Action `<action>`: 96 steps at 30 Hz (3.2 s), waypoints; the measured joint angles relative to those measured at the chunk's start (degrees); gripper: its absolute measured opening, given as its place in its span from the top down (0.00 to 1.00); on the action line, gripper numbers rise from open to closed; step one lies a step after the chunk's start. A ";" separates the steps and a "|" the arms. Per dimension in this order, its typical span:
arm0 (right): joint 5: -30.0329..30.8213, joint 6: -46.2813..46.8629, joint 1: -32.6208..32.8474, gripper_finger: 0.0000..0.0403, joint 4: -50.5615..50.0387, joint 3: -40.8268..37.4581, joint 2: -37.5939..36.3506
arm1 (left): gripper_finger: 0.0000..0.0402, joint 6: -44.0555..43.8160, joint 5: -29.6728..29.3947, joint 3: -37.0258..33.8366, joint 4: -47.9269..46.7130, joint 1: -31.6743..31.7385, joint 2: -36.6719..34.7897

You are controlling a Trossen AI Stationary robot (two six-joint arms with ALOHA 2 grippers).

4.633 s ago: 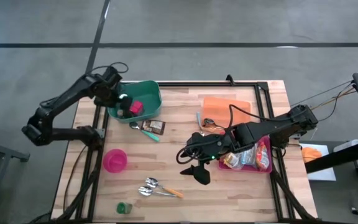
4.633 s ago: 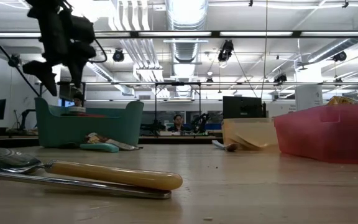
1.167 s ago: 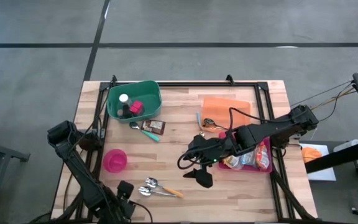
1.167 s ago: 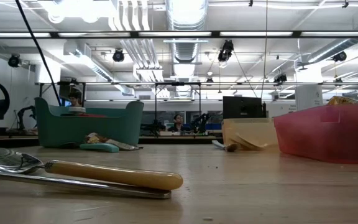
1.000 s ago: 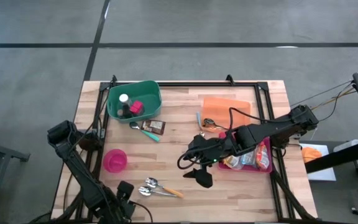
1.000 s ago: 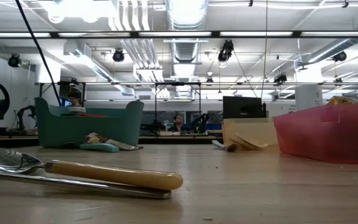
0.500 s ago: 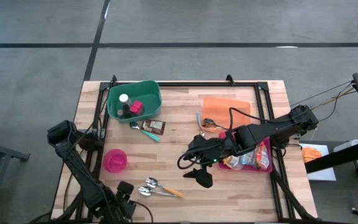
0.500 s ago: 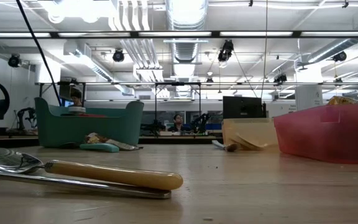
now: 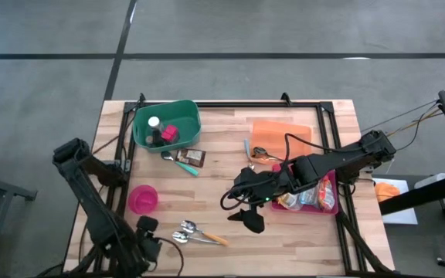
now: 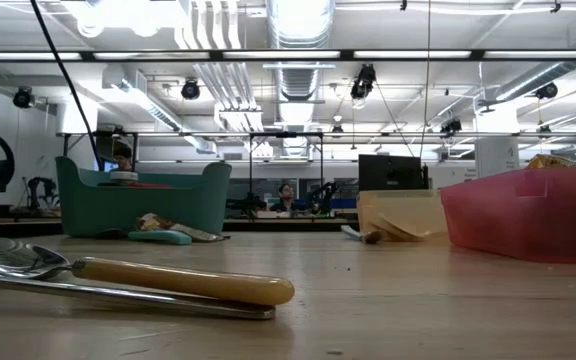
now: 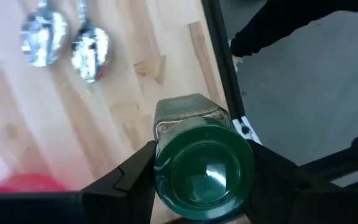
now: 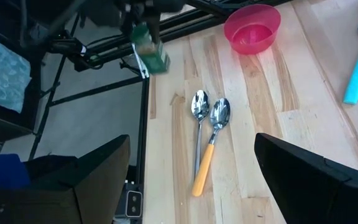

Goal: Pick & Place Food Item
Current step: Put the green seasoning bottle into the green bin

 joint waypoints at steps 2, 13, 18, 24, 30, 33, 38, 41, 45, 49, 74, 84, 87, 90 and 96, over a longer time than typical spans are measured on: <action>0.00 0.00 0.00 0.16 0.02 0.00 0.00 | 0.52 -0.17 -0.12 0.82 -1.45 0.59 -1.82; 0.02 -0.11 0.00 0.16 0.07 0.00 0.00 | 0.52 -2.18 -5.67 11.23 -15.66 6.85 -9.29; 0.01 -0.09 0.00 0.16 0.06 0.00 0.00 | 0.52 -6.05 -6.54 18.64 -24.51 11.75 -9.27; 0.02 -0.11 0.00 0.16 0.04 0.00 0.00 | 0.52 -10.20 -6.38 24.46 -26.78 18.21 -8.61; 0.00 -0.05 0.00 0.16 0.02 0.00 0.00 | 0.52 -11.01 -5.96 25.33 -26.85 21.14 -8.57; 0.02 -0.04 0.00 0.16 0.02 0.00 0.00 | 0.52 -10.57 -5.55 25.32 -26.86 21.39 -8.59; 0.01 -0.09 0.00 0.16 0.02 0.00 0.00 | 0.52 -9.65 -7.46 25.32 -26.86 22.98 -8.57; 0.00 -0.11 0.00 0.16 0.02 0.00 0.00 | 0.52 -6.37 -9.27 25.31 -26.84 24.67 -8.57; 0.00 -0.11 0.00 0.16 0.02 0.00 0.00 | 0.52 -1.71 -10.32 25.28 -26.85 28.90 -8.57; 0.00 -0.02 -0.01 0.16 0.04 0.00 0.00 | 0.52 3.36 -10.29 25.28 -26.85 33.82 -8.57; -0.07 6.45 -2.64 0.16 1.88 0.00 -1.29 | 0.52 28.53 -9.66 25.21 -26.85 85.14 -5.91; 0.11 7.25 -4.90 0.16 1.55 0.00 -2.02 | 0.52 33.49 -9.50 25.21 -26.79 93.45 1.70; 0.08 7.74 -5.30 0.16 1.49 0.00 -2.17 | 0.52 35.29 -9.49 25.21 -26.80 94.21 4.45; 0.09 8.58 -5.49 0.16 1.51 0.00 -2.29 | 0.52 36.20 -9.47 25.21 -26.80 95.00 7.03; 0.20 10.47 -5.68 0.16 1.49 0.00 -2.29 | 0.52 37.80 -9.52 25.21 -26.61 98.39 9.77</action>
